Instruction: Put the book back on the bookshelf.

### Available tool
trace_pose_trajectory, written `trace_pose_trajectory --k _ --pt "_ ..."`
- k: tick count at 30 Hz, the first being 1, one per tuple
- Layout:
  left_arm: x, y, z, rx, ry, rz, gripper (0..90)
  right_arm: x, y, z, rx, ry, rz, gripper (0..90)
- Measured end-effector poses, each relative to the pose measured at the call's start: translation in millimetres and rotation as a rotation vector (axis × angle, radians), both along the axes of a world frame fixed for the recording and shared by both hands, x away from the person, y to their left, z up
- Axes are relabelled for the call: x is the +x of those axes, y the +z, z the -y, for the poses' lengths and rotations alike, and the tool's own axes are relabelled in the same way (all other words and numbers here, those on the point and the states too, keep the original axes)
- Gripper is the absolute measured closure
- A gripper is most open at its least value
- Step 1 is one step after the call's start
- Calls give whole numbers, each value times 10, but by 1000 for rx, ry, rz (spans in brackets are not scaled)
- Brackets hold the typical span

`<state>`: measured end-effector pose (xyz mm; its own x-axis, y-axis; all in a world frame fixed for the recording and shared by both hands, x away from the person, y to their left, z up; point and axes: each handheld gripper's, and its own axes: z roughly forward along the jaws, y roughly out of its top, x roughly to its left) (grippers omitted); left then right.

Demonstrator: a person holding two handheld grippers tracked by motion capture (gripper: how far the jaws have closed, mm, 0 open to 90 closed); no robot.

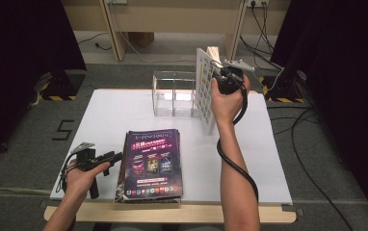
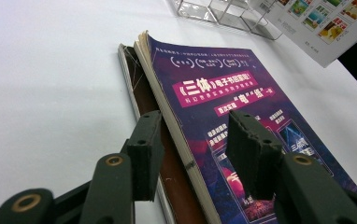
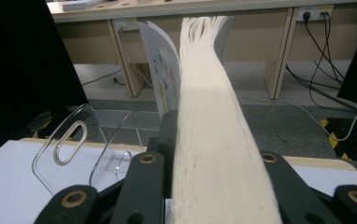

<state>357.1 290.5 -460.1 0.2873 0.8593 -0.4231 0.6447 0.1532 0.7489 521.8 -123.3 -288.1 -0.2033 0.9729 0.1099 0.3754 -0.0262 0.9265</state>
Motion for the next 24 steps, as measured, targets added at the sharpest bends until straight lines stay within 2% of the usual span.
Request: trace_pose_trajectory --k 24 --pt "1 6 -21 -12 2 -2 547 125 38 -30 5 -9 7 743"
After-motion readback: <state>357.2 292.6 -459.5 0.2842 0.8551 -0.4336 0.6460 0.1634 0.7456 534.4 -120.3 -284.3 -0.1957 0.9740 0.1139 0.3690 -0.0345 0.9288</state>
